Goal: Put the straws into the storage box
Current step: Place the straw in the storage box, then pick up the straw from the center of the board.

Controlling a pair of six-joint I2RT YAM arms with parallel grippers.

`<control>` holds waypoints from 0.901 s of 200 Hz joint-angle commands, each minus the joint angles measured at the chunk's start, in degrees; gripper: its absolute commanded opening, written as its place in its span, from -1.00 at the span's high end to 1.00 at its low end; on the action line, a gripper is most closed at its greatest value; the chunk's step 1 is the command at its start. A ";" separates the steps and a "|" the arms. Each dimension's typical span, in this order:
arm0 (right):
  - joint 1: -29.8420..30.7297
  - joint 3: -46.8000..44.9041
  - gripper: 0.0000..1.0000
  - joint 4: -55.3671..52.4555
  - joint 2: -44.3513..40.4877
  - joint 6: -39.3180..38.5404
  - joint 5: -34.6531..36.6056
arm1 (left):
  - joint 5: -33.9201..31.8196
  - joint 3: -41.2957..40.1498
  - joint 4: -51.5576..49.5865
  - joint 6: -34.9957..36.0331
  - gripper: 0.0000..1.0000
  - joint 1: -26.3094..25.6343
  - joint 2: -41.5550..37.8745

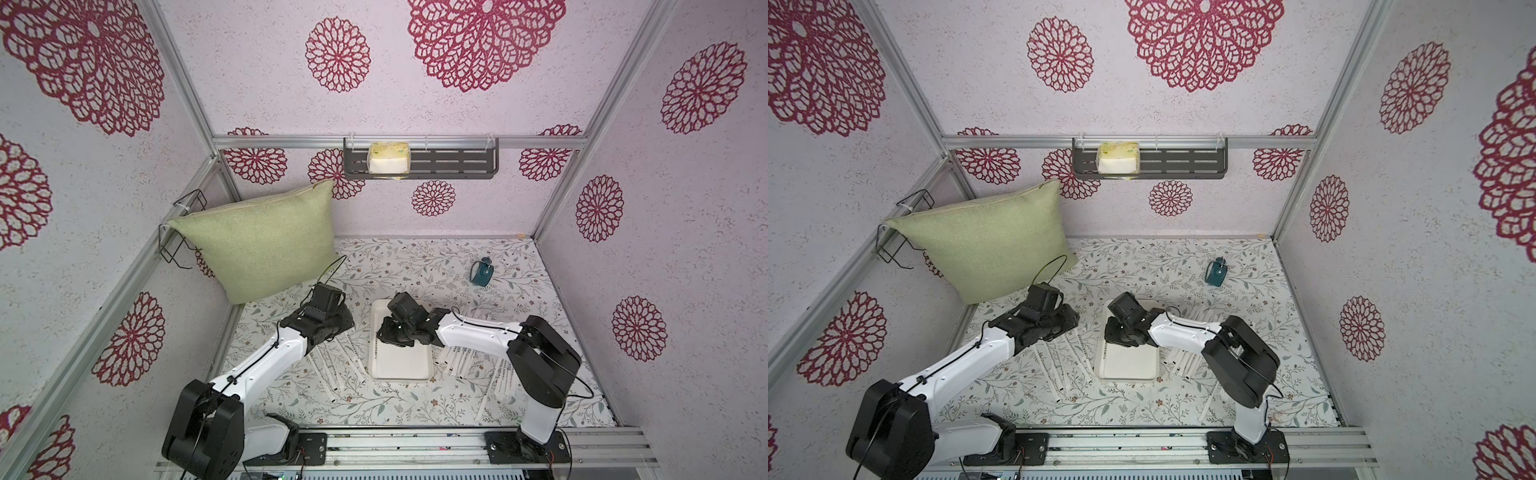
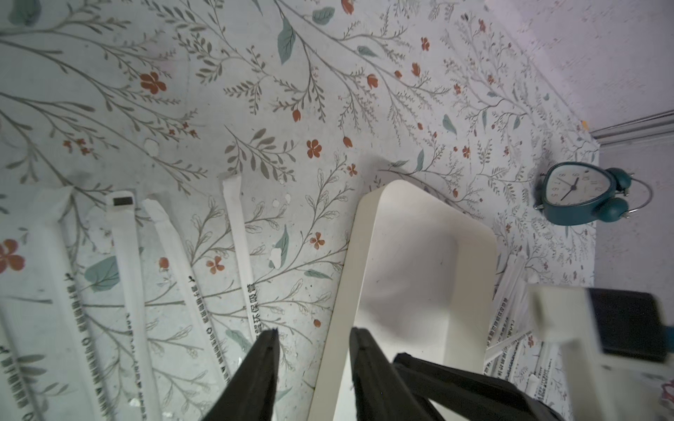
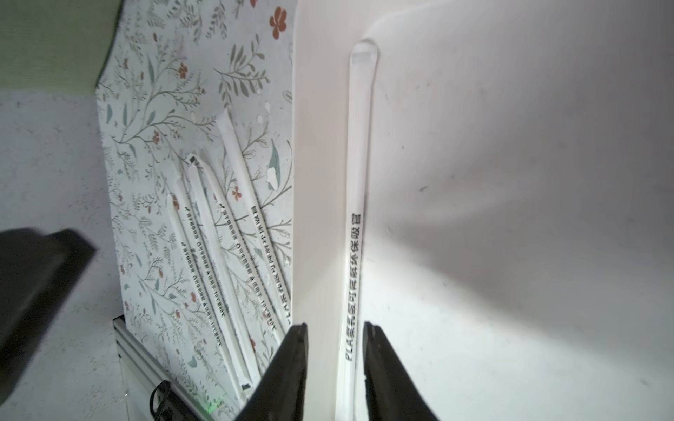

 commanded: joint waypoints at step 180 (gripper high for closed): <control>-3.76 -16.65 0.33 7.39 -14.12 -3.67 3.41 | -11.64 7.92 -8.00 -5.25 0.40 -8.28 21.75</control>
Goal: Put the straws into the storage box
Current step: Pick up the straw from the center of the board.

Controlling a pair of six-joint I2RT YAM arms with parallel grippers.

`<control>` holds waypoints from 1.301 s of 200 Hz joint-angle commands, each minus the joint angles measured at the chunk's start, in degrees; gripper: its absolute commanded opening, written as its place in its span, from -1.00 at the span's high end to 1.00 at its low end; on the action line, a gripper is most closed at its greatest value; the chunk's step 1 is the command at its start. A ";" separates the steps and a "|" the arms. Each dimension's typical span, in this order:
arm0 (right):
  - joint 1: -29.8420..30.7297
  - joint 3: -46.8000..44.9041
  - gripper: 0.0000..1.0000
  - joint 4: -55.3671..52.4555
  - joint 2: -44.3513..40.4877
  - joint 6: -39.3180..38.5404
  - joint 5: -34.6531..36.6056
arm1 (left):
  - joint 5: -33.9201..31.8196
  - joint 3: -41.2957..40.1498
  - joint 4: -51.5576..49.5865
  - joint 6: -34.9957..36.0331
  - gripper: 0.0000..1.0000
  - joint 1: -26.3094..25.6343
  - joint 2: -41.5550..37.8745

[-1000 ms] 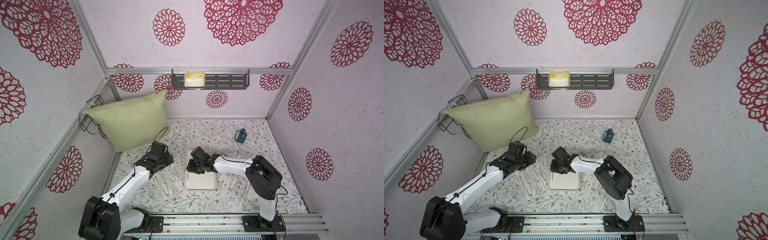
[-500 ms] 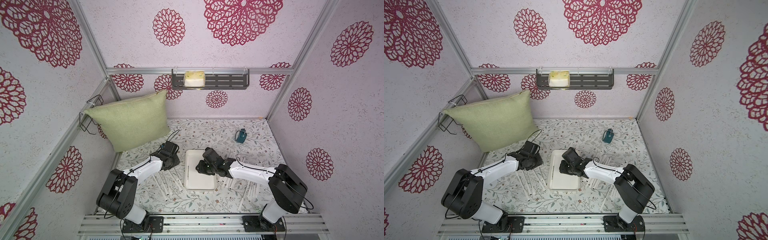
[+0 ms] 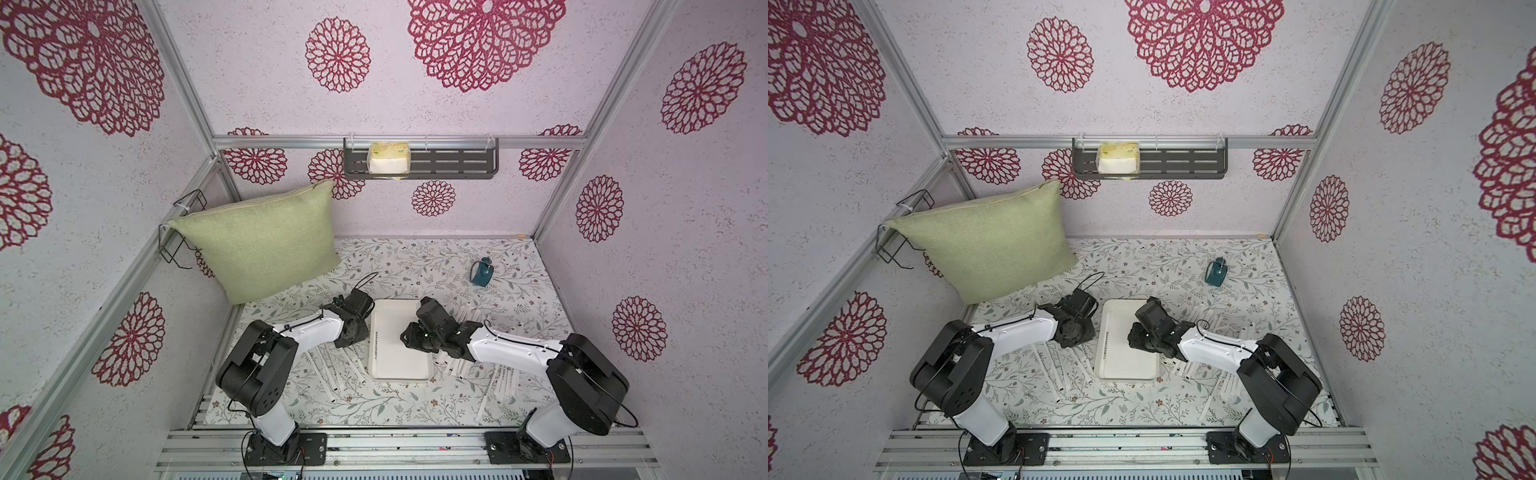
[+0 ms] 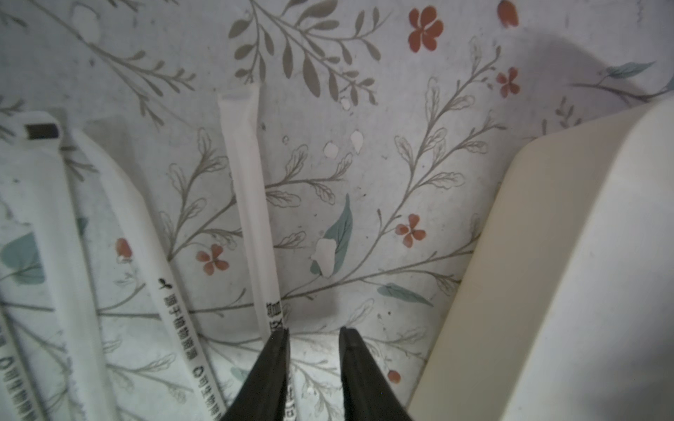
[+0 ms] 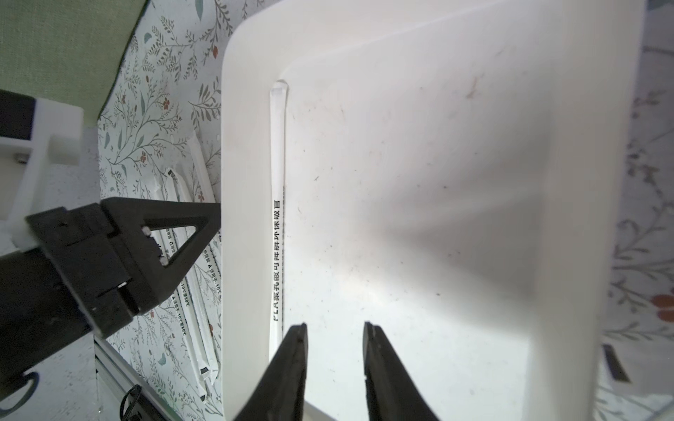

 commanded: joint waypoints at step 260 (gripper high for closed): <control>-0.40 -0.17 0.33 2.20 0.55 -2.02 0.49 | -0.42 -7.02 3.32 -1.15 0.45 -2.81 -2.99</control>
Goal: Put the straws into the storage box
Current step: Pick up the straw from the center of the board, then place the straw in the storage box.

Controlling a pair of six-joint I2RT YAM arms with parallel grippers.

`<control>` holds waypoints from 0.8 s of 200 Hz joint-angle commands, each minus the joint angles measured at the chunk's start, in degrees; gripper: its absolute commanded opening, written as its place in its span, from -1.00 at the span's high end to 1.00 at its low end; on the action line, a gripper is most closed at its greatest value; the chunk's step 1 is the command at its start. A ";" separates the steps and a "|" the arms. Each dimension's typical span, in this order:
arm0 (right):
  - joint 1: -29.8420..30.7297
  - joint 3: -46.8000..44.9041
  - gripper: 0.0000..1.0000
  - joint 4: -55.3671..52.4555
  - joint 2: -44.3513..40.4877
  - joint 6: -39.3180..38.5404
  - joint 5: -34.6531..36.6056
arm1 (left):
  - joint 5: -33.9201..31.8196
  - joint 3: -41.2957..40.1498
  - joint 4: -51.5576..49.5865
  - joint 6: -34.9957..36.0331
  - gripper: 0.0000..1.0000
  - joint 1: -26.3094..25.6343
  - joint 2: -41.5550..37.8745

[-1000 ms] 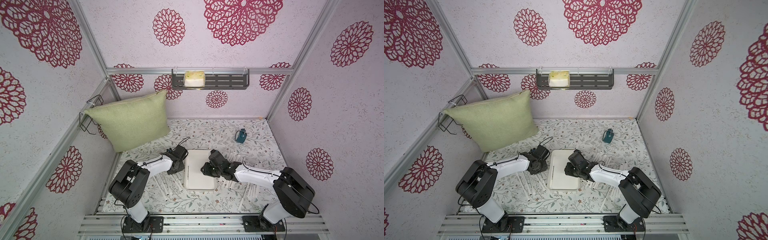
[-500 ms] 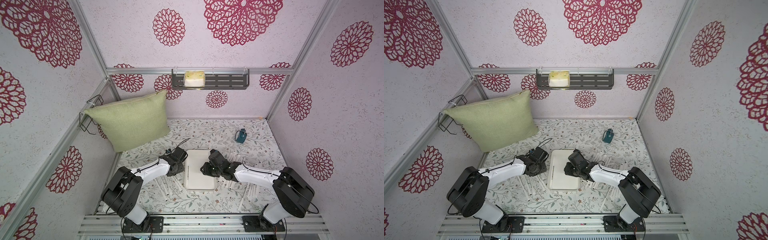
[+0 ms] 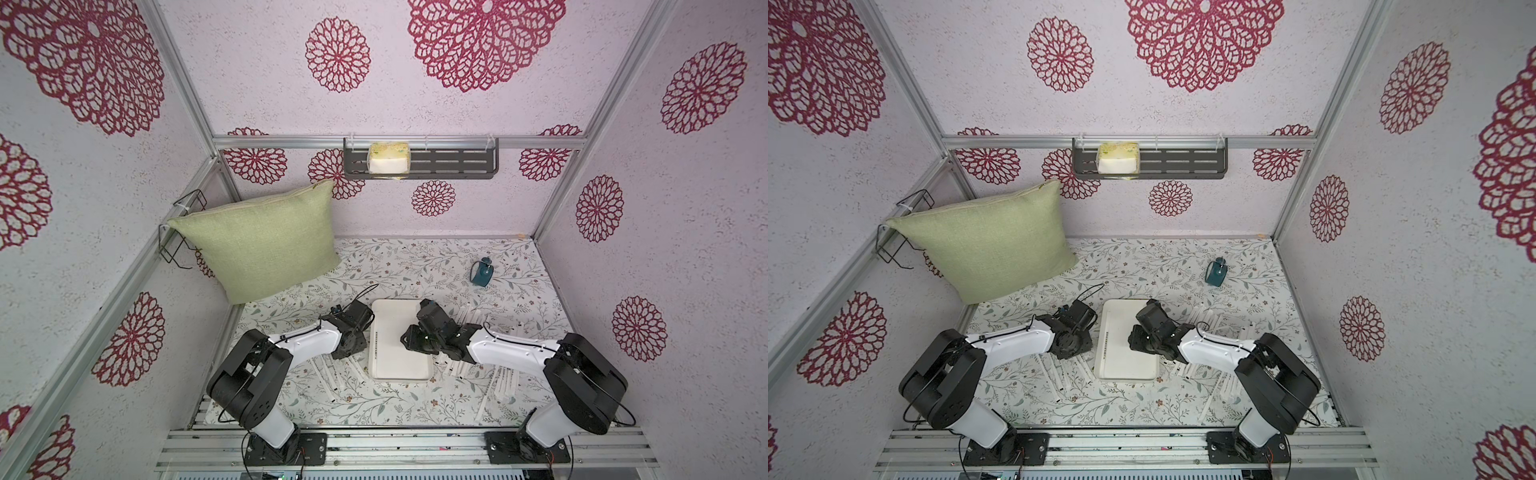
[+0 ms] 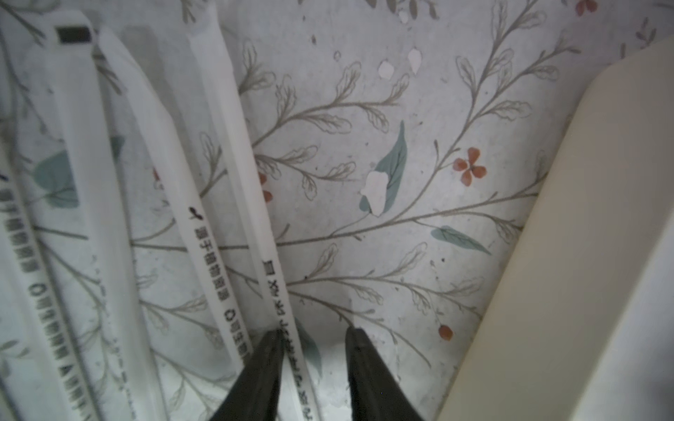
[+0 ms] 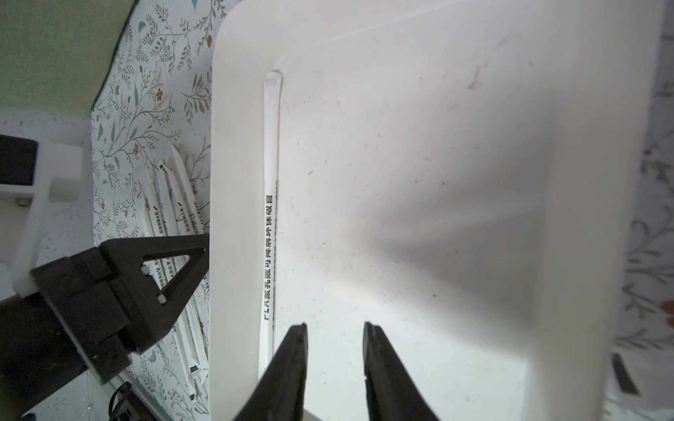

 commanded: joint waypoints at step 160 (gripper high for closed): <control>-4.66 0.14 0.38 -0.34 -3.89 -2.36 2.22 | 4.29 13.97 -4.30 13.86 0.86 -5.96 -3.54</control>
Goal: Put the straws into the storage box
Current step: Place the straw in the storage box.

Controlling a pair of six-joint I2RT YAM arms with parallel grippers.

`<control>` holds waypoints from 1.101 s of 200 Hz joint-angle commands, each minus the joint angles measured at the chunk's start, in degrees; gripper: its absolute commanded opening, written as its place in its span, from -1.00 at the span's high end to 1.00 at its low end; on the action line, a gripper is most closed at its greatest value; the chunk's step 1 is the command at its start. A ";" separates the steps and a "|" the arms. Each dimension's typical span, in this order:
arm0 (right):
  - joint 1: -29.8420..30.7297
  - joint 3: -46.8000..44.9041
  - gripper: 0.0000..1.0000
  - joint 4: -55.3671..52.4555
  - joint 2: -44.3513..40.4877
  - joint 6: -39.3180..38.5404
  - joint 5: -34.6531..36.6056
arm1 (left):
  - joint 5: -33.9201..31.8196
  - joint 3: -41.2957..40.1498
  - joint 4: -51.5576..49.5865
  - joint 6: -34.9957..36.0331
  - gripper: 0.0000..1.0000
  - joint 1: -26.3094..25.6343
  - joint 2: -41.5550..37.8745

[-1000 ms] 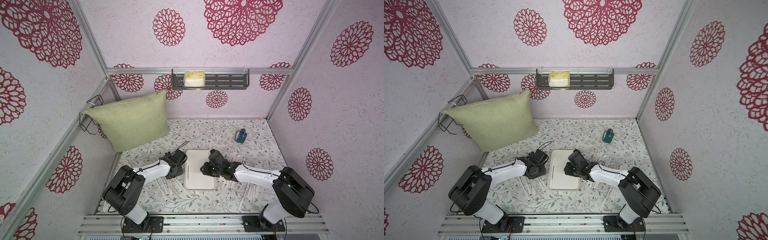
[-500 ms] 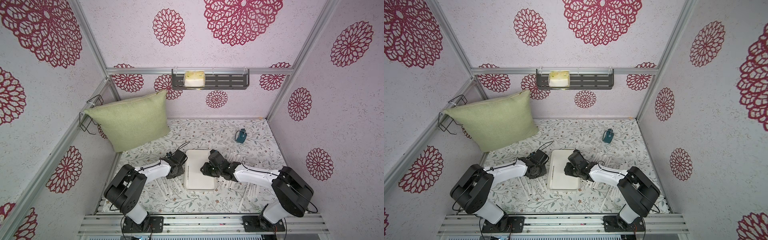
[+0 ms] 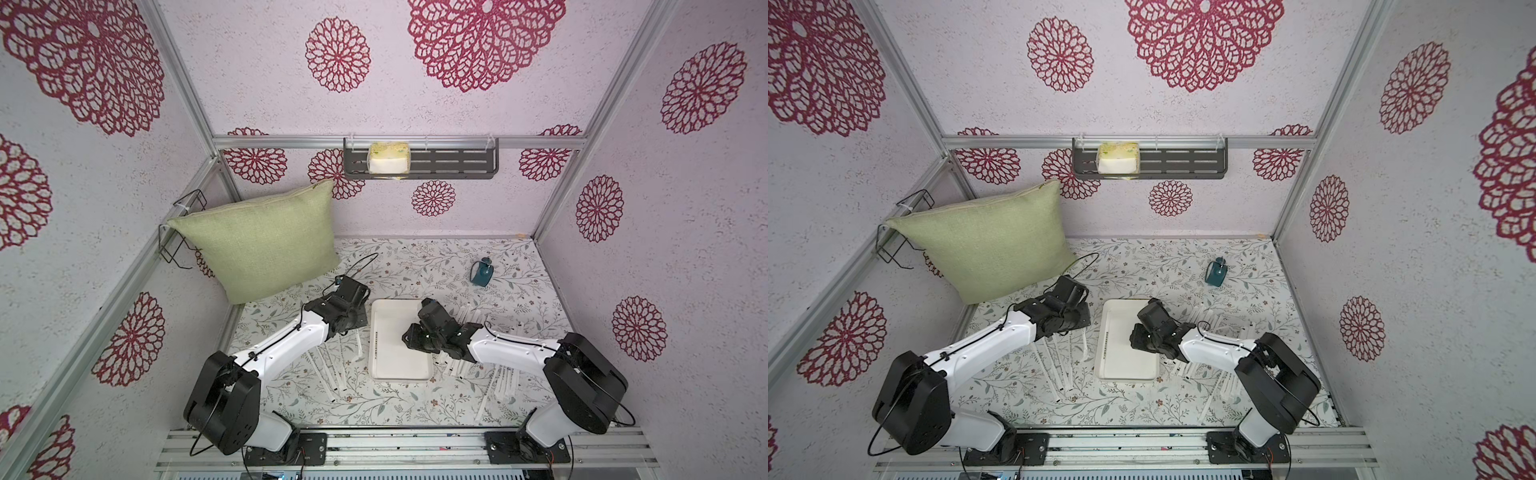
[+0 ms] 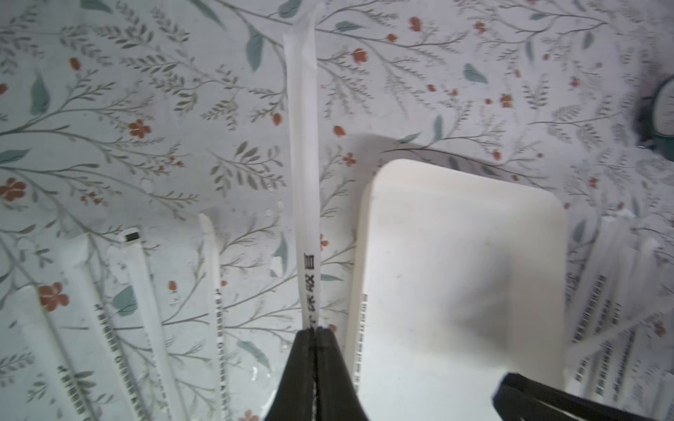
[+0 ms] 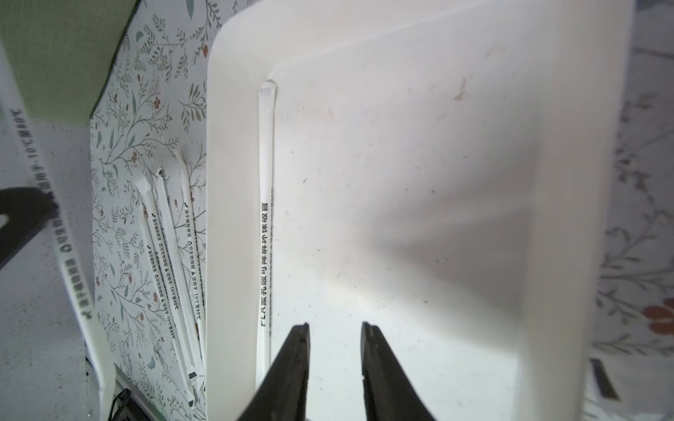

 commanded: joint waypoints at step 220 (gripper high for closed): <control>-6.91 -1.79 0.39 -4.89 -7.37 -3.33 2.53 | 0.06 9.39 -6.19 -0.07 0.53 -6.66 9.80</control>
